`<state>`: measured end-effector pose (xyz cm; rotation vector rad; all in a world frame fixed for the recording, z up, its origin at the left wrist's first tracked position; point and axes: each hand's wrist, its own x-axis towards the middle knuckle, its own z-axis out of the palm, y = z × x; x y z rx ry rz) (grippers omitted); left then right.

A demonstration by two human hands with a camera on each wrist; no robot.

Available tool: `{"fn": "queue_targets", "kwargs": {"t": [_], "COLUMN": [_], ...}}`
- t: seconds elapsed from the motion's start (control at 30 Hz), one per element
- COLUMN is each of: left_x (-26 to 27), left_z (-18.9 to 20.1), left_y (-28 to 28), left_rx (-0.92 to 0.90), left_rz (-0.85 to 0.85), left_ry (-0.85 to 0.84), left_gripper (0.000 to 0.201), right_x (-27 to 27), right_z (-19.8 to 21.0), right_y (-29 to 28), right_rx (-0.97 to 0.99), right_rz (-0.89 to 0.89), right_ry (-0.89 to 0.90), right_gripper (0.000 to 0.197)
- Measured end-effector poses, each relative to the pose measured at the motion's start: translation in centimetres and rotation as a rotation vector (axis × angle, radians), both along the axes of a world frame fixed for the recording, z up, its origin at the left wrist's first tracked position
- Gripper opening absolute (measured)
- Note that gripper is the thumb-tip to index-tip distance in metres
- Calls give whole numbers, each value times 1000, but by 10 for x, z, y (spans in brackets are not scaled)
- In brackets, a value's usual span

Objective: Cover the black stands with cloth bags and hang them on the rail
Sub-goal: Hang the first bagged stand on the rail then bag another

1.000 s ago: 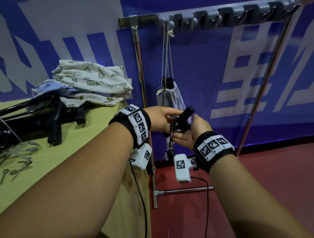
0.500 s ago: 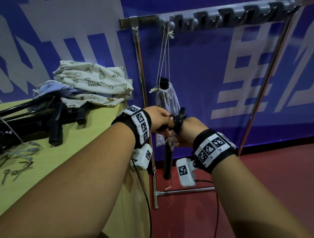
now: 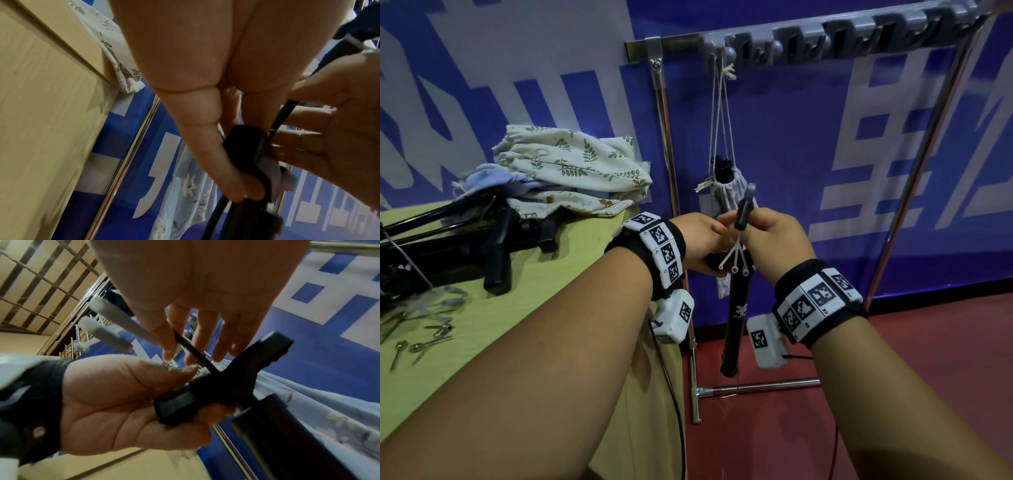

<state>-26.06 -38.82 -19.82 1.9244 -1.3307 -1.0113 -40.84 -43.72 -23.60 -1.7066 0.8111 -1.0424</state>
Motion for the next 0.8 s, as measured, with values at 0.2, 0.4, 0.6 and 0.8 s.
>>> {"fn": "queue_targets", "kwargs": {"t": [0.2, 0.4, 0.6, 0.8], "left_x": [-5, -3, -9, -15], "left_z": [5, 12, 24, 21], "left_y": [-1, 1, 13, 22], "left_rx": [-25, -20, 57, -34], "left_rz": [169, 161, -11, 7], "left_ry": [189, 339, 343, 265], "left_gripper": [16, 19, 20, 24], "right_x": [0, -4, -12, -16], "right_z": [-2, 1, 7, 20], "right_y": [2, 3, 4, 10], "right_rx": [43, 131, 233, 294], "right_rz": [-86, -96, -88, -32], "right_ry": [-55, -24, -16, -14], "right_gripper": [26, 29, 32, 29]}}
